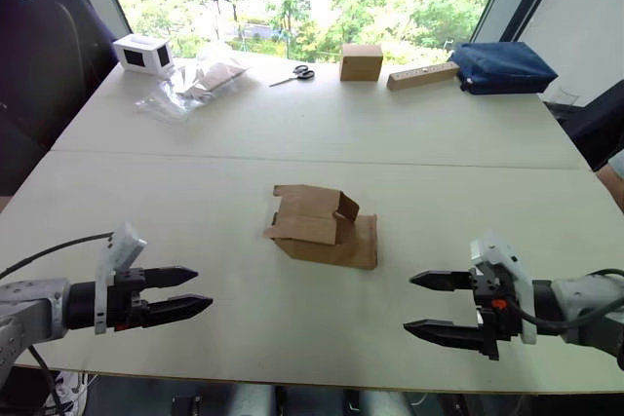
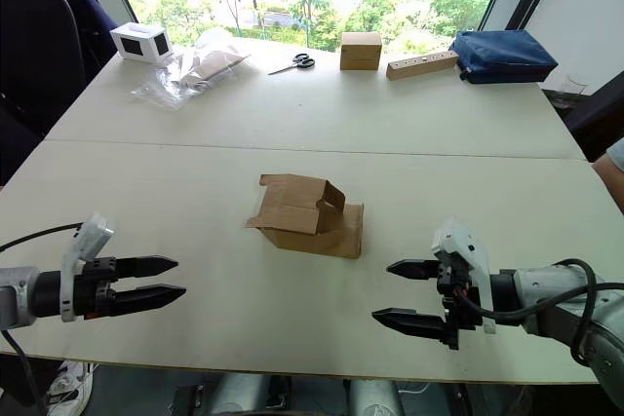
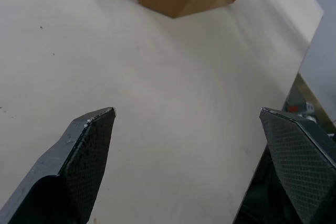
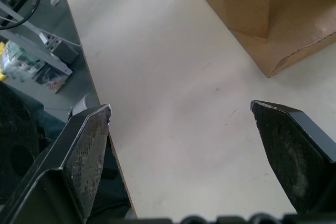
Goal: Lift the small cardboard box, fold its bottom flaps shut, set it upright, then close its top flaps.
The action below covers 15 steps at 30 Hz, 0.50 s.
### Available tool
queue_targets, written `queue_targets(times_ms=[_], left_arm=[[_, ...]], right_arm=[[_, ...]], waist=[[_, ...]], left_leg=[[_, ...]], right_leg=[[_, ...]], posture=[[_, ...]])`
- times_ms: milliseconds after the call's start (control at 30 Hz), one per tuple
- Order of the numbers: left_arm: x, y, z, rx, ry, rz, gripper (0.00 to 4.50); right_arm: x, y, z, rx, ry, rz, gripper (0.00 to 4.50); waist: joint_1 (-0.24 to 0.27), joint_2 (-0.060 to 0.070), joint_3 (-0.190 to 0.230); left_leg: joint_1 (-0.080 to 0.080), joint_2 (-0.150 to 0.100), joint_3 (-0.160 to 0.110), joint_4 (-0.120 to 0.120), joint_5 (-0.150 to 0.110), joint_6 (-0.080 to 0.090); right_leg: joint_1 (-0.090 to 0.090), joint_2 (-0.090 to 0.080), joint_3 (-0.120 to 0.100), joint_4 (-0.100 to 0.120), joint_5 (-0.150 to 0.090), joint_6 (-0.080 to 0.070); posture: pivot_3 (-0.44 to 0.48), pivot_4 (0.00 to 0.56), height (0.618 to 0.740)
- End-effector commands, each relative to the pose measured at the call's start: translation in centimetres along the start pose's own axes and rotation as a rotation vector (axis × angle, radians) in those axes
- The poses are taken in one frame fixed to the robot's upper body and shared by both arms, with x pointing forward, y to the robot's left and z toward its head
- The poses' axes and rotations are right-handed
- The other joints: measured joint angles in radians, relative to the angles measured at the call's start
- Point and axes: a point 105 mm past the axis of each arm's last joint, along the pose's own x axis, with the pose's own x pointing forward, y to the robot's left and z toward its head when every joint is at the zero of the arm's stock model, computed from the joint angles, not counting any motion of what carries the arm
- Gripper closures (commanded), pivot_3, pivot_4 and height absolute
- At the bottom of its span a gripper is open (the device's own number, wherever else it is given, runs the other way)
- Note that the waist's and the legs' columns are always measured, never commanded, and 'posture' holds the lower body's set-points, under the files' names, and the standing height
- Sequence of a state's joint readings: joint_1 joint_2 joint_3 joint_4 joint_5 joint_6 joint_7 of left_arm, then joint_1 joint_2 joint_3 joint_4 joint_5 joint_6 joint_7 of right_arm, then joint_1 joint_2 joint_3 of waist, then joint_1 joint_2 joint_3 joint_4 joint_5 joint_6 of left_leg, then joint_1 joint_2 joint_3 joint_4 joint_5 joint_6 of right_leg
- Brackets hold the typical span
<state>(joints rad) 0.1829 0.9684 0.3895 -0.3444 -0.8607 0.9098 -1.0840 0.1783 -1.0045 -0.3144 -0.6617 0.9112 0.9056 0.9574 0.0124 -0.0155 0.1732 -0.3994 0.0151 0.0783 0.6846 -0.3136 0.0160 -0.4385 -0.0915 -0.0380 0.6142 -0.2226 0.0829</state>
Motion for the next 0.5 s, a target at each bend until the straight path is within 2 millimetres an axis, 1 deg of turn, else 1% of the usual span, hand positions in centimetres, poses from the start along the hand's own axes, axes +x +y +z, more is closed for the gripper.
queue_targets(times_ms=[33, 267, 500], left_arm=[[-0.15, -0.08, 0.51, 0.025, -0.017, -0.007, 0.00], [-0.18, -0.01, 0.58, 0.022, -0.023, -0.002, 0.00], [-0.19, 0.10, 0.57, 0.030, -0.026, 0.005, 0.00]], right_arm=[[0.07, 0.30, 0.34, -0.026, -0.003, 0.016, 0.04], [0.23, -0.42, 0.05, -0.065, 0.019, -0.037, 0.04], [0.16, -0.24, 0.21, -0.054, 0.005, -0.010, 0.04]], waist=[[0.000, 0.000, 0.000], [0.000, 0.000, 0.000], [0.000, 0.000, 0.000]], left_leg=[[0.000, 0.000, 0.000, 0.000, 0.000, 0.000], [0.005, 0.000, 0.000, 0.000, 0.000, 0.000], [0.005, 0.000, 0.000, 0.000, 0.000, 0.000]], right_leg=[[0.000, 0.000, 0.000, 0.000, 0.000, 0.000], [0.004, 0.000, 0.000, 0.000, 0.000, 0.000], [0.005, 0.000, 0.000, 0.000, 0.000, 0.000]], posture=[[0.000, 0.150, 0.740], [0.000, 0.150, 0.740], [0.000, 0.150, 0.740]])
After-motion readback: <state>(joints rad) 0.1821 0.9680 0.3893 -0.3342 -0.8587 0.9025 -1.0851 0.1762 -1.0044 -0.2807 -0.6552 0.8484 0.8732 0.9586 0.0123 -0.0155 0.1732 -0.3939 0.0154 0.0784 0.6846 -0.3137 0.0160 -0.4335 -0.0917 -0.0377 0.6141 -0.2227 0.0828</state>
